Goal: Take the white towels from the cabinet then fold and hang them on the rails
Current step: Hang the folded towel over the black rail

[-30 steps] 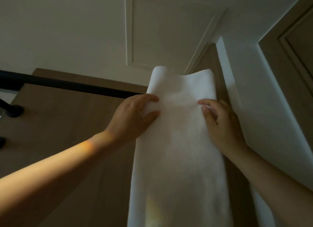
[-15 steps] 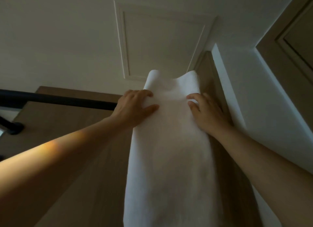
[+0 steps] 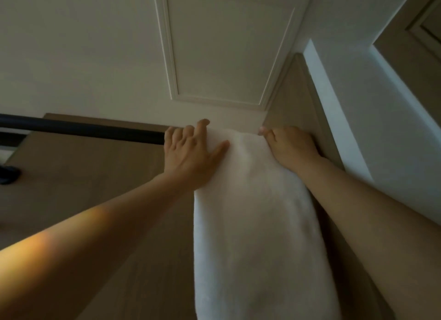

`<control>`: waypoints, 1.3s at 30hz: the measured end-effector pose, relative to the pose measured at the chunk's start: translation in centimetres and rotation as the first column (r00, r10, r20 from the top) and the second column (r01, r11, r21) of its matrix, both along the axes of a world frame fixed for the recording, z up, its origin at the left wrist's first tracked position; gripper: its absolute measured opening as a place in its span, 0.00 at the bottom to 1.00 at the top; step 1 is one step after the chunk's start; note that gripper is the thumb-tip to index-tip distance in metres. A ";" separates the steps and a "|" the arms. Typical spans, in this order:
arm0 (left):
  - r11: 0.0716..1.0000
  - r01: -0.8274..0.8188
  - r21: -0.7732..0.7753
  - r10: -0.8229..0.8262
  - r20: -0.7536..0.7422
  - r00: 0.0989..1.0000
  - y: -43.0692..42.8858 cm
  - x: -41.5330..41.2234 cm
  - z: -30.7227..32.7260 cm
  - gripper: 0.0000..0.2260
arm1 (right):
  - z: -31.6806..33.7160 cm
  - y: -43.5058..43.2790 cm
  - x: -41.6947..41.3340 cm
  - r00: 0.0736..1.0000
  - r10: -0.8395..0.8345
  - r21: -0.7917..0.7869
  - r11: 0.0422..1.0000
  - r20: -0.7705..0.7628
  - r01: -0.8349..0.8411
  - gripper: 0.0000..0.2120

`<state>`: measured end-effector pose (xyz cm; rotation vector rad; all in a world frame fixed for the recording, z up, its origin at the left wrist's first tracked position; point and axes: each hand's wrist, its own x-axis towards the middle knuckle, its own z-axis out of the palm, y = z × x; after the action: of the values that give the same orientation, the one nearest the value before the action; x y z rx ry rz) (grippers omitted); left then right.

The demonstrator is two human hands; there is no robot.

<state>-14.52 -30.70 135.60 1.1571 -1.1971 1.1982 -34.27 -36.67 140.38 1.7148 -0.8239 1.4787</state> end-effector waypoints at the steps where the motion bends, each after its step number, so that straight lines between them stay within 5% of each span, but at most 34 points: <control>1: 0.999 -0.034 0.000 0.034 0.025 0.999 0.3 0.7 -0.1 0.32 | -0.2 0.2 -0.1 1.000 0.022 0.018 1.000 -0.011 -0.022 0.28; 10: 0.968 -0.205 0.146 0.204 0.019 0.979 1.9 2.6 0.8 0.30 | -1.8 2.0 -0.6 0.993 -0.008 0.213 0.977 -0.121 0.033 0.29; 17: 0.971 0.237 -0.007 -0.236 -0.142 0.961 2.5 -0.3 -3.4 0.32 | -1.6 2.6 -0.5 0.992 -0.052 0.253 0.964 -0.118 0.080 0.35; 21: 0.660 0.736 0.150 -0.589 -0.505 0.631 2.4 -1.2 -2.9 0.37 | -1.9 2.9 -0.5 0.991 -0.066 0.262 0.960 -0.115 0.094 0.36; 24: 0.500 0.865 0.046 -0.671 -0.611 0.420 2.0 -1.4 -2.9 0.38 | -1.8 3.1 -0.4 0.992 -0.066 0.280 0.955 -0.108 0.094 0.36; 29: 0.584 0.810 -0.041 -0.703 -0.524 0.480 2.4 -2.2 -3.3 0.32 | -2.4 4.1 -0.8 0.997 0.063 0.362 0.931 -0.051 -0.040 0.32; 34: 0.604 0.795 -0.048 -0.699 -0.511 0.501 2.8 -2.5 -3.1 0.32 | -8.5 5.5 -2.0 0.936 0.276 0.215 0.922 0.221 -0.322 0.28; 39: 0.622 0.782 -0.045 -0.687 -0.509 0.518 2.9 -2.5 -3.0 0.36 | -11.8 4.3 -1.8 0.775 0.402 0.460 0.636 0.488 -0.620 0.27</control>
<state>-17.01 -27.76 132.57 0.8318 -1.2207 0.1007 -36.09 -32.33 128.62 2.3561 -1.1340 2.1196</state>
